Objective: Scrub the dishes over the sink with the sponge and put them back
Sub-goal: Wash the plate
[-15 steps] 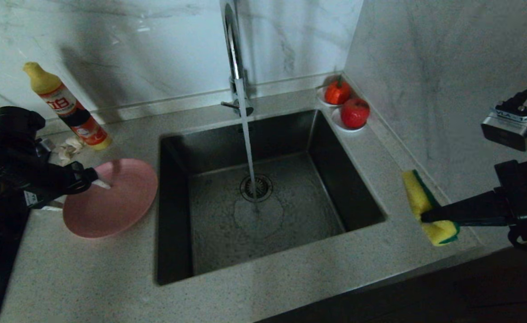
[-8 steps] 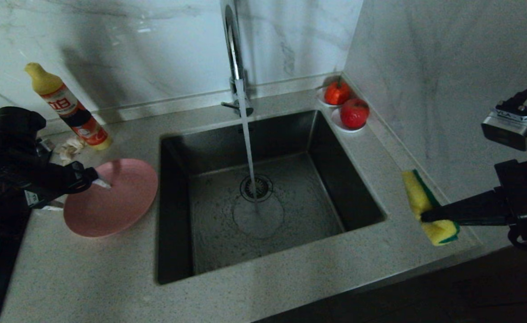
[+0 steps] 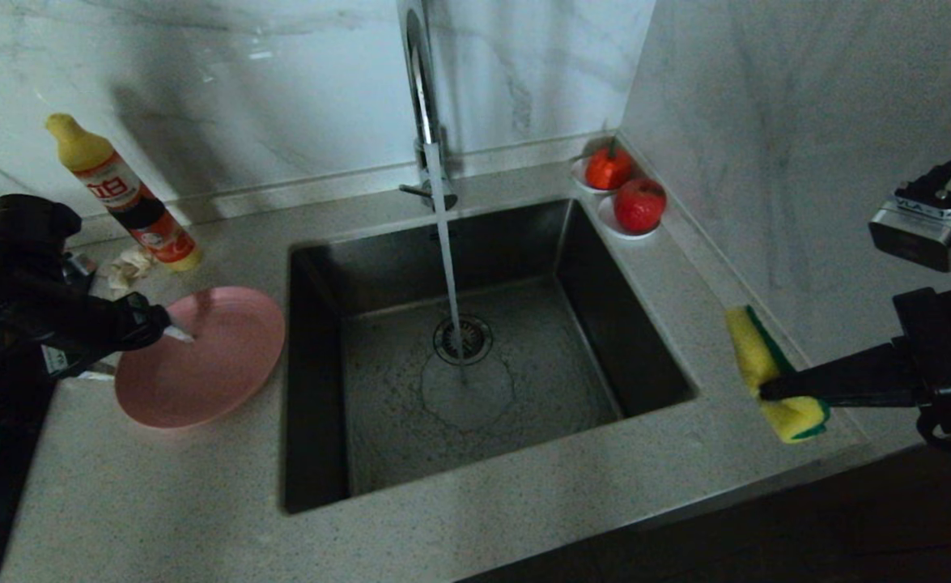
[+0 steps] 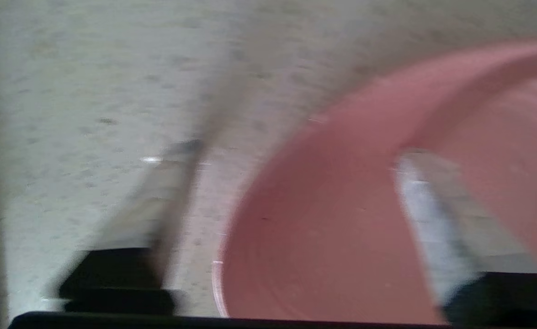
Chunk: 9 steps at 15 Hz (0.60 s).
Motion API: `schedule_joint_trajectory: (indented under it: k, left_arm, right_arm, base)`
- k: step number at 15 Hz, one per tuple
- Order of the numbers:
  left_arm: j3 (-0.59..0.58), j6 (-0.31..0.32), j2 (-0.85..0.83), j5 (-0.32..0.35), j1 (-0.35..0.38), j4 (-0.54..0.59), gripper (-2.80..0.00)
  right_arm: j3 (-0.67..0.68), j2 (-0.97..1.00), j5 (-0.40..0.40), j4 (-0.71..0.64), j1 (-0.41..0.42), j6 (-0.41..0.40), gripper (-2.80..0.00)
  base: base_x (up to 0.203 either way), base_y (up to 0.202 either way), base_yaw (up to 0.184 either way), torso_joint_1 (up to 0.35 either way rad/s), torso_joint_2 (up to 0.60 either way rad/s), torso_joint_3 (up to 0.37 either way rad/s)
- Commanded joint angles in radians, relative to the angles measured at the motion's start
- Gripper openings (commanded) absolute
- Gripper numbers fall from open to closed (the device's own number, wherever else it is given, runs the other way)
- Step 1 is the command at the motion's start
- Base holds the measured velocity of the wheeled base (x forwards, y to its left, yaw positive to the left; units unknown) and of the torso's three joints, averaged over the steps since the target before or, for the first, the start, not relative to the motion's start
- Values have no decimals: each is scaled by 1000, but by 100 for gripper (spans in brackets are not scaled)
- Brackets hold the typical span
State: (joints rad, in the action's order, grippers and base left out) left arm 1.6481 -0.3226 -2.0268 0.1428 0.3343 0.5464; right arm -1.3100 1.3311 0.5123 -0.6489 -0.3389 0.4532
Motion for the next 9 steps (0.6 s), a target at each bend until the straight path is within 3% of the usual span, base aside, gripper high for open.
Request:
schedule_joint_trajectory:
  k: [1,5,9]
  left_arm:
    - [-2,-15,-7,6,0,1,-280]
    - [30,-82,-6,9,2,-4,-280]
    - [18,-78,-10,8,2,-2,-280]
  right_arm:
    - [-3,0,3,-3,0,2,-280]
    - [-3,-3,3,-5,0,2,-280]
    - [2,-9,3,-5,0,2,-280]
  base:
    - [0,0,0,0,0,0]
    - [0,0,0,0,0,0]
    - [0,0,0,0,0,0]
